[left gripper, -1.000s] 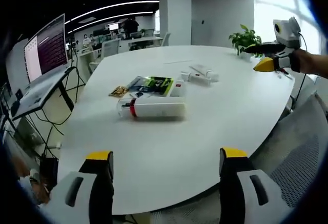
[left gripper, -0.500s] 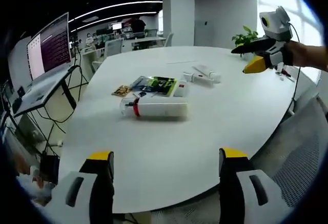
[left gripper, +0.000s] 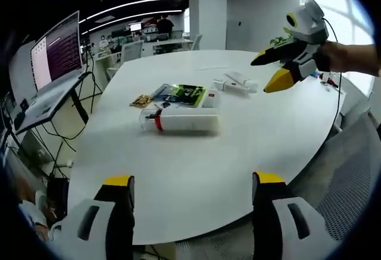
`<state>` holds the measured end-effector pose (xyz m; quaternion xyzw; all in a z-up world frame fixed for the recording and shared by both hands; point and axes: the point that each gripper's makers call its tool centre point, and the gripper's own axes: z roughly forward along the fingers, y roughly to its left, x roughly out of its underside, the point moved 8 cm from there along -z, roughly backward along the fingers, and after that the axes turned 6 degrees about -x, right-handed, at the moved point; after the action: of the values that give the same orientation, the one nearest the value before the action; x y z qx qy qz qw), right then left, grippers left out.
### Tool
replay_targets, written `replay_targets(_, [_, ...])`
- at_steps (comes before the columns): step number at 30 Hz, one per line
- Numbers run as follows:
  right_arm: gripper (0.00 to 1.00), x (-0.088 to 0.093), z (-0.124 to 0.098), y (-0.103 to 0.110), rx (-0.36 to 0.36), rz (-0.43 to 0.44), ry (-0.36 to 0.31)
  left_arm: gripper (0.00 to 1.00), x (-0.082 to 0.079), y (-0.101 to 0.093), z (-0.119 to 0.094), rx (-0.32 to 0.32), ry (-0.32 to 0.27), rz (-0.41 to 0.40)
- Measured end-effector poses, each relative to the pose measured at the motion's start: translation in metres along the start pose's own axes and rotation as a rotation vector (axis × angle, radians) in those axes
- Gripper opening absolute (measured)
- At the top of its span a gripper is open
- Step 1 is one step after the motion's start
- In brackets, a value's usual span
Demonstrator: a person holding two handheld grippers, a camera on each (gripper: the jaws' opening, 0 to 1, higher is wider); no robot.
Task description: Arrange the skincare products in the storage area until every visible bottle or jar stands upright without overlapping.
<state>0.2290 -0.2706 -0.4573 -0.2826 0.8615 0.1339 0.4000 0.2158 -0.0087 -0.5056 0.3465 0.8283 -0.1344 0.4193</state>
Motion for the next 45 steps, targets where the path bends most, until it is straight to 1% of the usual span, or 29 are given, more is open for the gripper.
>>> replay_targets(5, [0.8,-0.002,0.009,-0.001,-0.017,-0.011,0.016,0.74,0.001,0.0,0.0,-0.001,0.01,0.001])
replay_targets(12, [0.78,-0.006,0.015,0.0,-0.029,-0.014,0.016,0.74,0.002,0.0,0.0,0.008,0.023,0.006])
replay_targets(24, [0.75,-0.002,0.029,-0.002,-0.047,-0.015,0.045,0.72,0.003,0.0,0.0,0.002,0.033,0.003])
replay_targets(34, [0.72,-0.005,0.041,-0.002,-0.071,-0.014,0.049,0.71,0.005,0.0,0.0,0.001,0.04,0.0])
replay_targets(45, [0.7,-0.01,0.06,0.0,-0.099,-0.03,0.066,0.7,0.003,0.0,-0.001,-0.006,0.043,-0.001])
